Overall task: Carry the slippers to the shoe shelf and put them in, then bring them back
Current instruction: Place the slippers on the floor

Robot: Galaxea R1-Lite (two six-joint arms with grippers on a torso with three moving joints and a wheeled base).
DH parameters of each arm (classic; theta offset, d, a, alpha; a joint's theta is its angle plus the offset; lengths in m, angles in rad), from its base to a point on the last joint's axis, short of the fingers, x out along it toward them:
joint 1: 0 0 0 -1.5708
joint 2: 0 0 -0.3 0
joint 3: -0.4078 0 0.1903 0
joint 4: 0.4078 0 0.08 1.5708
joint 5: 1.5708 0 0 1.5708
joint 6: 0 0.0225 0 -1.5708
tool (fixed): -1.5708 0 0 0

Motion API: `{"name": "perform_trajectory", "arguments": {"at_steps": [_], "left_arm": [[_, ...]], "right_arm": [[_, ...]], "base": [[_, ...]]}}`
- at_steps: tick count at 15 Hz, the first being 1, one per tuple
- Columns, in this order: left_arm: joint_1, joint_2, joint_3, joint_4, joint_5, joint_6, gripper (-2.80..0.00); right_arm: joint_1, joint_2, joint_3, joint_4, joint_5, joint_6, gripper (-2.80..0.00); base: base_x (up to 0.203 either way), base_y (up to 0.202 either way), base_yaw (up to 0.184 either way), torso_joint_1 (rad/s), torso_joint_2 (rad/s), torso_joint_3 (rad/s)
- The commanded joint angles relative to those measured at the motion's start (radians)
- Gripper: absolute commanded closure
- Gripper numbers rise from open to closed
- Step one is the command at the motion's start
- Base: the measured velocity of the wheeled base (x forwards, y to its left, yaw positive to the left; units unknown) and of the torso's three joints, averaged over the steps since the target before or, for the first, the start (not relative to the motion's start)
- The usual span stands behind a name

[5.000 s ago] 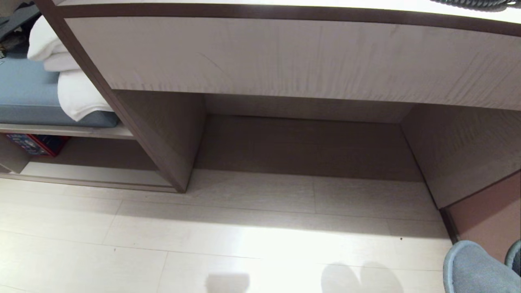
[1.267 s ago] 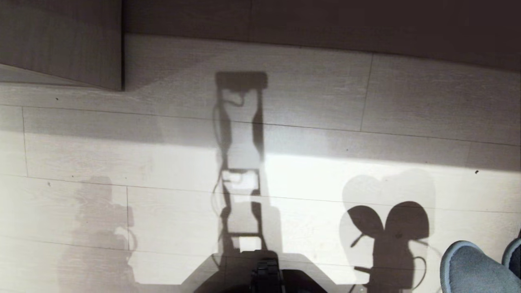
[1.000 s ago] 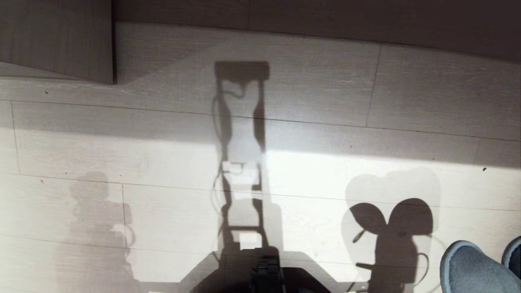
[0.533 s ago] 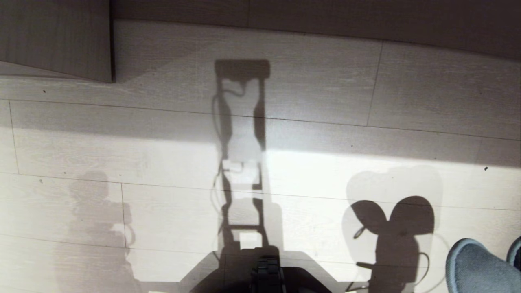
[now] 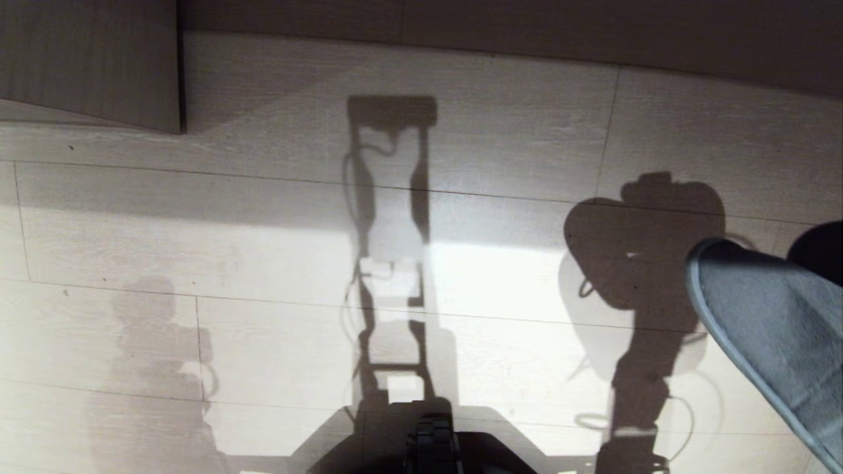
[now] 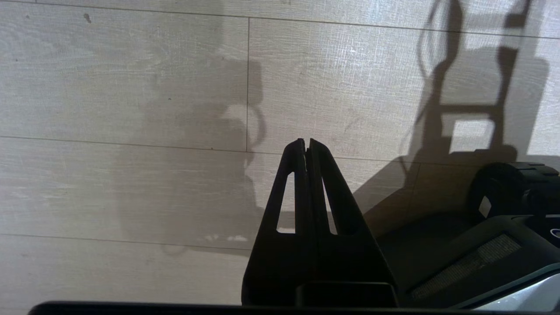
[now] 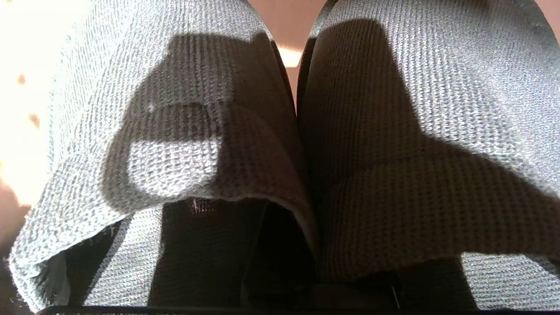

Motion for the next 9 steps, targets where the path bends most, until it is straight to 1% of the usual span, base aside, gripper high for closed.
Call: {"name": "perform_trajectory", "arguments": {"at_steps": [1, 3, 5, 7, 9], "left_arm": [[-0.001, 0.001, 0.0, 0.0, 0.0, 0.0, 0.0], [0.0, 0.0, 0.0, 0.0, 0.0, 0.0, 0.0], [0.0, 0.0, 0.0, 0.0, 0.0, 0.001, 0.0], [0.001, -0.001, 0.0, 0.0, 0.0, 0.001, 0.0], [0.0, 0.001, 0.0, 0.0, 0.0, 0.002, 0.0]], "right_arm": [[0.0, 0.37, -0.101, -0.191, -0.014, -0.005, 0.0], [0.001, 0.55, -0.215, -0.341, -0.041, 0.012, 0.0], [0.001, 0.696, -0.3, -0.529, -0.089, 0.034, 0.0], [0.021, 0.802, -0.342, -0.677, -0.175, 0.052, 0.0], [0.039, 0.882, -0.353, -0.789, -0.204, 0.079, 0.0]], "base": [[0.0, 0.0, 0.0, 0.0, 0.0, 0.0], [0.0, 0.0, 0.0, 0.0, 0.0, 0.0], [0.0, 0.0, 0.0, 0.0, 0.0, 0.0], [0.0, 0.0, 0.0, 0.0, 0.0, 0.0], [0.0, 0.0, 0.0, 0.0, 0.0, 0.0]]}}
